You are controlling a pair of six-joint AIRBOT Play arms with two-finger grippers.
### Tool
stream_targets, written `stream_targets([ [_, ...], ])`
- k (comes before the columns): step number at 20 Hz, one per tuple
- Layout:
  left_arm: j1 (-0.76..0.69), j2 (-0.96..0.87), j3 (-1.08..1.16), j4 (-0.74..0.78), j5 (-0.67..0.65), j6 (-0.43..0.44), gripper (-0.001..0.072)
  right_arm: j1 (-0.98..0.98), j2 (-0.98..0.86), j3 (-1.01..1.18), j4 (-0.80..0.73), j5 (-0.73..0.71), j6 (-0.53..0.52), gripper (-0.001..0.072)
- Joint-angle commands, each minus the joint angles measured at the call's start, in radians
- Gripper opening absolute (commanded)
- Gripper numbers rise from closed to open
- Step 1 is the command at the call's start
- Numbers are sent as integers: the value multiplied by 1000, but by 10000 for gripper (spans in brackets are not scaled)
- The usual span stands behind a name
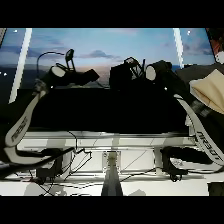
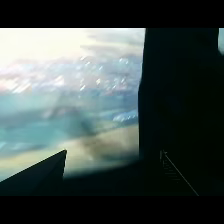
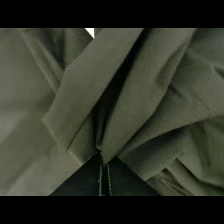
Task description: Fold the clothes and pants, and hang the long-sleeved shirts on hangers.
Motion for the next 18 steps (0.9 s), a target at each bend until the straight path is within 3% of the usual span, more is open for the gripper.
stream_targets([
  [1,-47,-151,134,-79,-34,6,653,3,67,-53,6,-13,9,15],
  [7,-116,-306,269,-113,-171,7,639,3,67,-53,6,-45,8,15],
  [8,-129,-317,272,-113,-175,7,521,3,67,-53,5,-45,8,15],
  [9,-138,-322,272,-109,-175,12,461,3,67,-53,5,-44,8,15],
  [10,-141,-324,272,-109,-175,27,460,3,67,-53,4,-44,8,15],
  [11,-141,-324,273,-109,-175,34,385,3,67,-53,2,-45,8,15],
  [13,-134,-322,275,-110,-175,70,3,3,67,-53,-8,-45,8,15],
  [18,-58,-281,322,-89,-175,105,8,2,67,-53,-41,-50,9,16],
])
